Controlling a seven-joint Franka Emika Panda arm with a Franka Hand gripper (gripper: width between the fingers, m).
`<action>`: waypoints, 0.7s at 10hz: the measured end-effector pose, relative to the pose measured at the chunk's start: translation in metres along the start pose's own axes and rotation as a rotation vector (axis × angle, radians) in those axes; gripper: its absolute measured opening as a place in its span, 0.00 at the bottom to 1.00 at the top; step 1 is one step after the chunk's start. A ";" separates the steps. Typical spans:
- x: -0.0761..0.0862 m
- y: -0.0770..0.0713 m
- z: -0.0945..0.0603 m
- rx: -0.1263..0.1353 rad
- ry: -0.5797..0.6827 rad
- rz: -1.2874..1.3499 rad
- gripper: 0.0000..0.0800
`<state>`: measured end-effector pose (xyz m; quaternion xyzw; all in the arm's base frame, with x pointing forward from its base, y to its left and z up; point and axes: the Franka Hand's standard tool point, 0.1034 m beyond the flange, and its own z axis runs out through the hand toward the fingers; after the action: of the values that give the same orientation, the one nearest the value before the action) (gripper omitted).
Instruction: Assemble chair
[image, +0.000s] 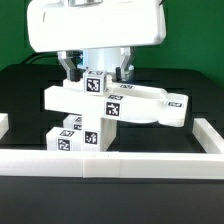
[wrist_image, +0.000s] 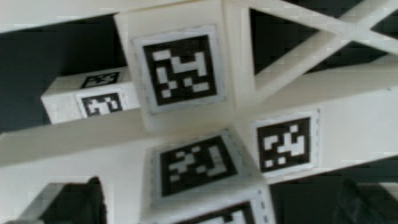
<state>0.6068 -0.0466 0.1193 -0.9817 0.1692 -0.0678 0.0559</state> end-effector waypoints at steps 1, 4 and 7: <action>-0.001 0.000 0.000 0.001 -0.004 -0.086 0.81; -0.002 -0.002 0.000 -0.003 -0.016 -0.416 0.81; -0.001 0.002 0.000 -0.015 -0.020 -0.598 0.81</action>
Offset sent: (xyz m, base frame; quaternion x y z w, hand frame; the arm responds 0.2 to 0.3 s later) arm 0.0006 0.0158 -0.0006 0.0389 -0.0096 -0.3071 0.9508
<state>0.6052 -0.0479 0.1192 -0.9889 -0.1275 -0.0704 0.0279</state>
